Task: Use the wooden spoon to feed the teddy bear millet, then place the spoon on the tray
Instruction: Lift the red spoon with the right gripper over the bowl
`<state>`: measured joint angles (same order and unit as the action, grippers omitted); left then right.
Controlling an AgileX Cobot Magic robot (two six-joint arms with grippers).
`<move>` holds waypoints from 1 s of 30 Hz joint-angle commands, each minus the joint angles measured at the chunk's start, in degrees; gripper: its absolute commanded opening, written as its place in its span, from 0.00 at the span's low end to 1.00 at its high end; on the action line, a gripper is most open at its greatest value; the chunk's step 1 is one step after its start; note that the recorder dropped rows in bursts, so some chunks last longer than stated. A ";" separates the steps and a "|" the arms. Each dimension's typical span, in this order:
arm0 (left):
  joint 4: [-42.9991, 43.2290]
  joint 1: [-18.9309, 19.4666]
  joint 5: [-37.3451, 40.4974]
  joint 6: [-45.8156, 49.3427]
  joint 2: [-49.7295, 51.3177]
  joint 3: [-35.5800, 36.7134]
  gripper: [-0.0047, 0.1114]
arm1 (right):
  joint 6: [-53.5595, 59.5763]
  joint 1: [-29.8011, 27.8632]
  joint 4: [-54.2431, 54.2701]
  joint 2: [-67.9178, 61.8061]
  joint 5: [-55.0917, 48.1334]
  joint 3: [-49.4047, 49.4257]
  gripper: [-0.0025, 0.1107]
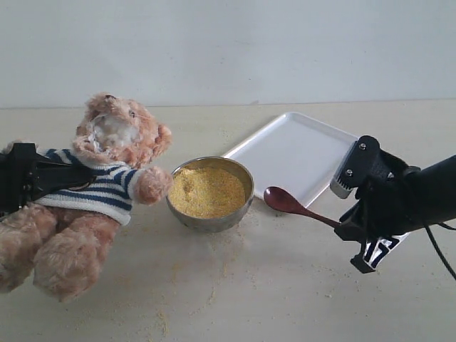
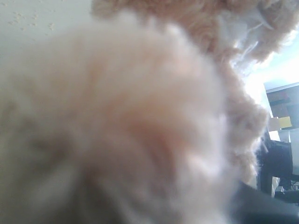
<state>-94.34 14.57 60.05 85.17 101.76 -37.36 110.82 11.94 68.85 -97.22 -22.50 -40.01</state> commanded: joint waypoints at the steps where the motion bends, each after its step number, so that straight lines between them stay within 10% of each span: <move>1: -0.95 0.17 1.30 0.30 -0.63 0.07 0.08 | -4.86 0.06 -2.07 0.71 0.42 -0.64 0.02; 21: -5.61 0.17 1.42 1.13 -0.63 0.07 0.08 | -15.30 0.75 -8.86 20.80 -1.39 -12.33 0.02; 30: -5.61 0.17 -3.98 2.31 -0.63 -0.05 0.08 | -49.29 14.50 -63.26 12.05 -3.68 -25.60 0.02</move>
<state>-98.72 14.57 58.09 86.85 101.76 -37.36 73.10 22.93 24.91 -81.65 -24.78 -63.35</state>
